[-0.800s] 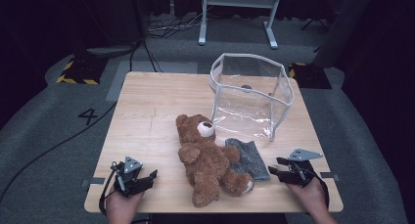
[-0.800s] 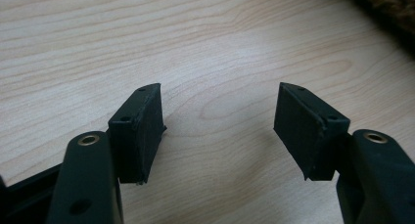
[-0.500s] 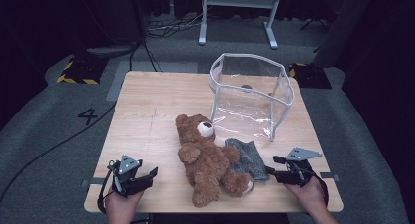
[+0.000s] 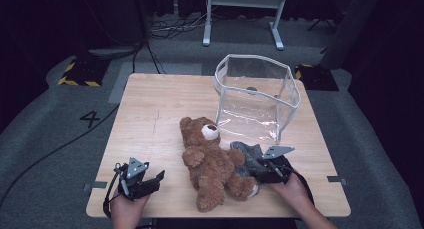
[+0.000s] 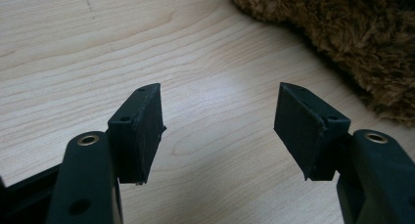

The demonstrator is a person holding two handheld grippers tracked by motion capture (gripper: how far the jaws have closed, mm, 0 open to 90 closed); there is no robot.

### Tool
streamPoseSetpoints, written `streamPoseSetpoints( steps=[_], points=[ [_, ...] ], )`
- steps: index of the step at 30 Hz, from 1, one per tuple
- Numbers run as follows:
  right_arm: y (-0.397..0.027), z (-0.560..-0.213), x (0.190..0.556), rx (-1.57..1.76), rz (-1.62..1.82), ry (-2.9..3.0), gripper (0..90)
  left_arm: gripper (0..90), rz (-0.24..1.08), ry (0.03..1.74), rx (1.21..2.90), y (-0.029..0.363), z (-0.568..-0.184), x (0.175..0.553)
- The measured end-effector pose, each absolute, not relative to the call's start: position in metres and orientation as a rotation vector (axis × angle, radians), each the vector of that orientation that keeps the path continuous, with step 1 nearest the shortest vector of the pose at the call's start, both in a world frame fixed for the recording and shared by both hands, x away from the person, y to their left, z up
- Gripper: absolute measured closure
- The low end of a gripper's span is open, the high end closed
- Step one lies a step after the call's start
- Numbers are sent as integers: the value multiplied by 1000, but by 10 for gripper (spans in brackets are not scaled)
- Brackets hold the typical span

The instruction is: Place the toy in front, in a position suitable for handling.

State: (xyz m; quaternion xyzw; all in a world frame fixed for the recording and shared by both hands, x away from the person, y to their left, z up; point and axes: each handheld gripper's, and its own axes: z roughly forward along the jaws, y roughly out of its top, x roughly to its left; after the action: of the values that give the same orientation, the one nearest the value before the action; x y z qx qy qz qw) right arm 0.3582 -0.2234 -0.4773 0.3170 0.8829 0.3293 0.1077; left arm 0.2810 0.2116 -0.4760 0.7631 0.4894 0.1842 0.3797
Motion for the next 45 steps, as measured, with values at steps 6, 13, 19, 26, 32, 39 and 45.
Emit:
streamPoseSetpoints(
  steps=[6,13,19,26,32,39,45],
  points=[
    [-233,-481,362,933,918,2603,514,351,485,1265,1957,210,-476,285],
    [-267,-481,364,1029,886,2544,498,349,474,1213,1949,200,-470,289],
    [-301,-479,358,1098,833,2497,479,350,446,1139,1976,181,-463,291],
    [-321,-463,342,1171,910,2390,420,349,441,1142,1996,172,-463,290],
    [-268,-439,317,950,1105,2541,409,350,449,1170,1989,175,-464,286],
    [-196,-432,298,696,1181,2685,415,351,462,1182,1974,181,-463,280],
    [-172,-447,297,647,1080,2737,541,350,466,1196,1978,186,-466,278]
  ],
)
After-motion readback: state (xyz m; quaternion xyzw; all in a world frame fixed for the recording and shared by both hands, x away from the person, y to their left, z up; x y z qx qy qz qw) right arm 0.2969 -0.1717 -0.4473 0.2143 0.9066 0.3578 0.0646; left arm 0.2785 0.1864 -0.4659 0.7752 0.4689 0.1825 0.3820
